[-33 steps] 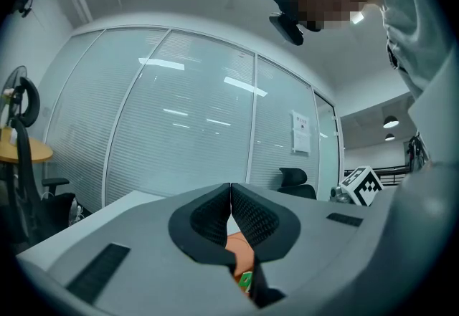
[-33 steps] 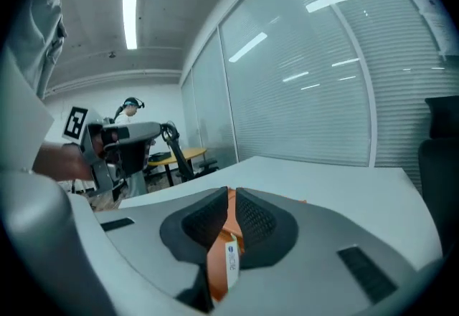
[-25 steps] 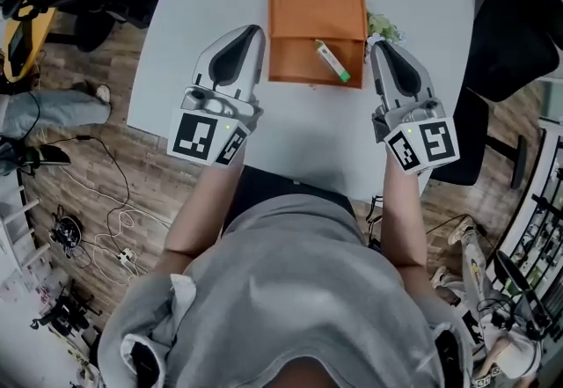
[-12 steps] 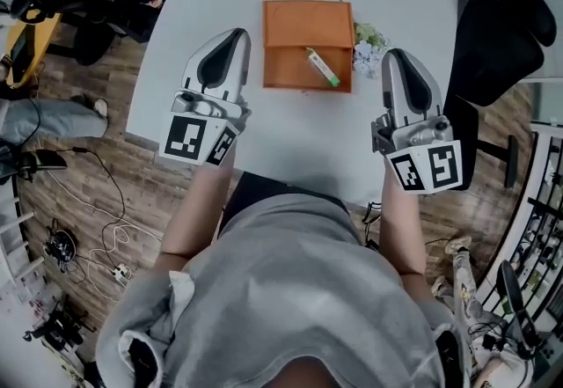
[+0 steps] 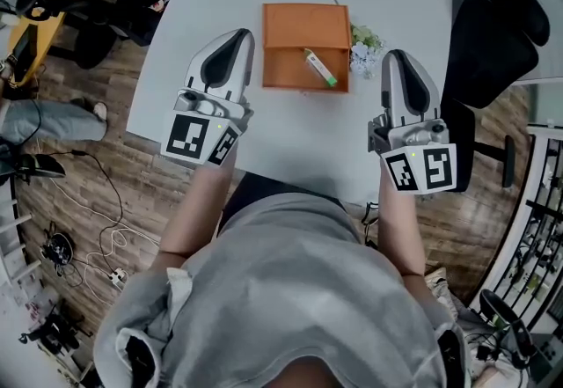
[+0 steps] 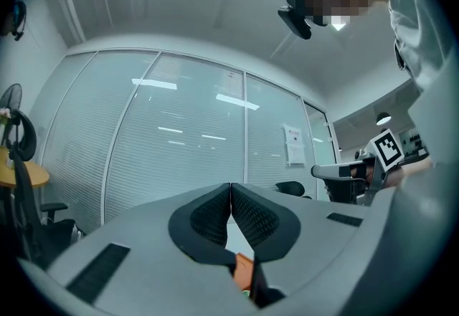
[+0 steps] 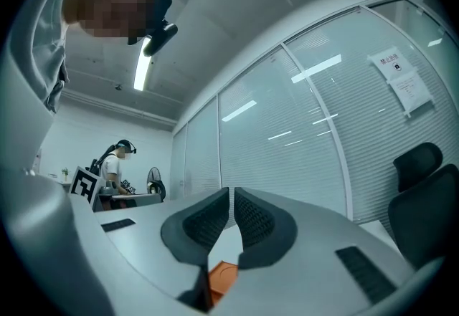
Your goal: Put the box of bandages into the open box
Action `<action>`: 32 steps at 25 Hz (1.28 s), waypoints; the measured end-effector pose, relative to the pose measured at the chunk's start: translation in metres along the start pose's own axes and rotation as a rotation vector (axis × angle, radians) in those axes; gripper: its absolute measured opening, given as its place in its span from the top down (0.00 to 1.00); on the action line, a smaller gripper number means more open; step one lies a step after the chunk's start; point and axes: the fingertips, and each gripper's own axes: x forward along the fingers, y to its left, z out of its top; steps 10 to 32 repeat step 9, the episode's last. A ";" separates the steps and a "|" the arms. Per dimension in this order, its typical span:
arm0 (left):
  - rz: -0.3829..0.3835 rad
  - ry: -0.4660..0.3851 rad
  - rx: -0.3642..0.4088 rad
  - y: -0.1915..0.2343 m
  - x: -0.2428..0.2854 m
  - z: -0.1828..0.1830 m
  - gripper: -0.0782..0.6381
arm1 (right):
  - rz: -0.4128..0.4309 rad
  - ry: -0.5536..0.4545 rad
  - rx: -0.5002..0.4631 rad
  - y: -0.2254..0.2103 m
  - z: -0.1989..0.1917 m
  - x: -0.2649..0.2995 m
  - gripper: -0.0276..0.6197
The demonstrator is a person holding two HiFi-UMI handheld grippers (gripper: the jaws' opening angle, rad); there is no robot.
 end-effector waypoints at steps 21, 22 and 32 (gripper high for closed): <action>-0.015 -0.008 0.009 -0.035 -0.007 0.003 0.86 | -0.026 -0.004 -0.030 -0.003 0.005 -0.029 0.87; -0.015 -0.008 0.009 -0.035 -0.007 0.003 0.86 | -0.026 -0.004 -0.030 -0.003 0.005 -0.029 0.87; -0.015 -0.008 0.009 -0.035 -0.007 0.003 0.86 | -0.026 -0.004 -0.030 -0.003 0.005 -0.029 0.87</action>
